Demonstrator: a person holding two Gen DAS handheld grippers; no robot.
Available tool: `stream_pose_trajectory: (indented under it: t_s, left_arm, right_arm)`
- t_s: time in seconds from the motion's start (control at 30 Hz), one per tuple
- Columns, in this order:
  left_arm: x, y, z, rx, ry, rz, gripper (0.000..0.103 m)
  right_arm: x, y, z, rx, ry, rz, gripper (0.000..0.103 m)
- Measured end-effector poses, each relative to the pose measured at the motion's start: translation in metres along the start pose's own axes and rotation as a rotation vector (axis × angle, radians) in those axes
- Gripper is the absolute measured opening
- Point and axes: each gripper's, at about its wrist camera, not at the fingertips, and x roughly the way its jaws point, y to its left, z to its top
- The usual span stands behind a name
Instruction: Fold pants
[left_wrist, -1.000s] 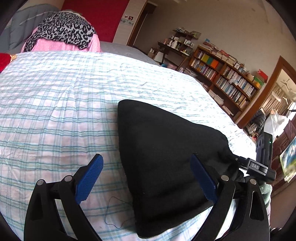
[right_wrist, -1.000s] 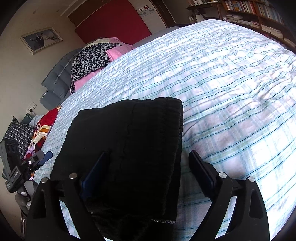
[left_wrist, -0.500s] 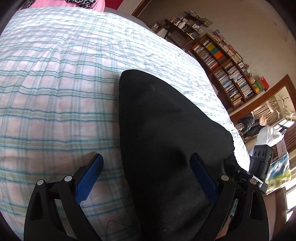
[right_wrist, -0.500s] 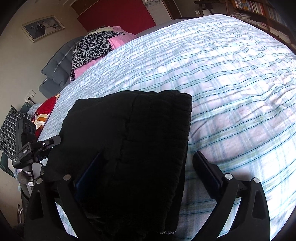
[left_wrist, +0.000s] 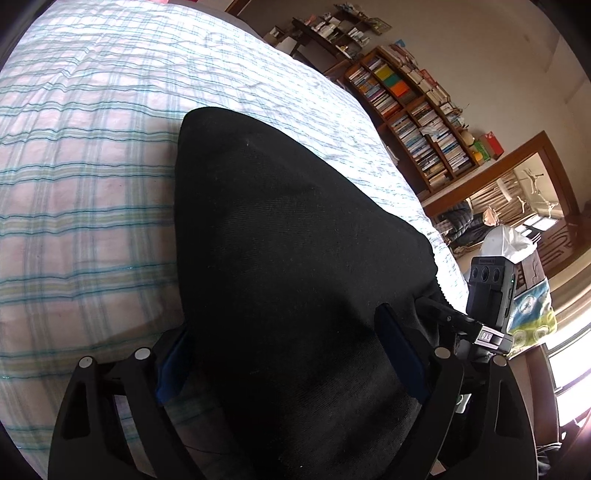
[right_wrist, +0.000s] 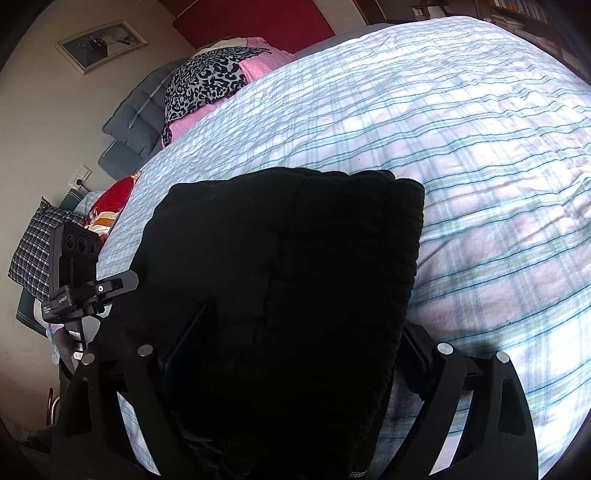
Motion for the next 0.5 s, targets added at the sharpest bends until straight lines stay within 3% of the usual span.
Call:
stream_pose_trajectory:
  t_s: [0.27, 0.5]
  left_arm:
    - [-0.006, -0.003, -0.004, 0.041, -0.015, -0.007, 0.041]
    - [-0.022, -0.016, -0.002, 0.081, -0.072, -0.007, 0.031]
  right_arm:
    - [-0.005, 0.005, -0.002, -0.024, -0.023, 0.032, 0.053]
    - [-0.024, 0.014, 0.004, -0.032, -0.097, 0.059, 0.043]
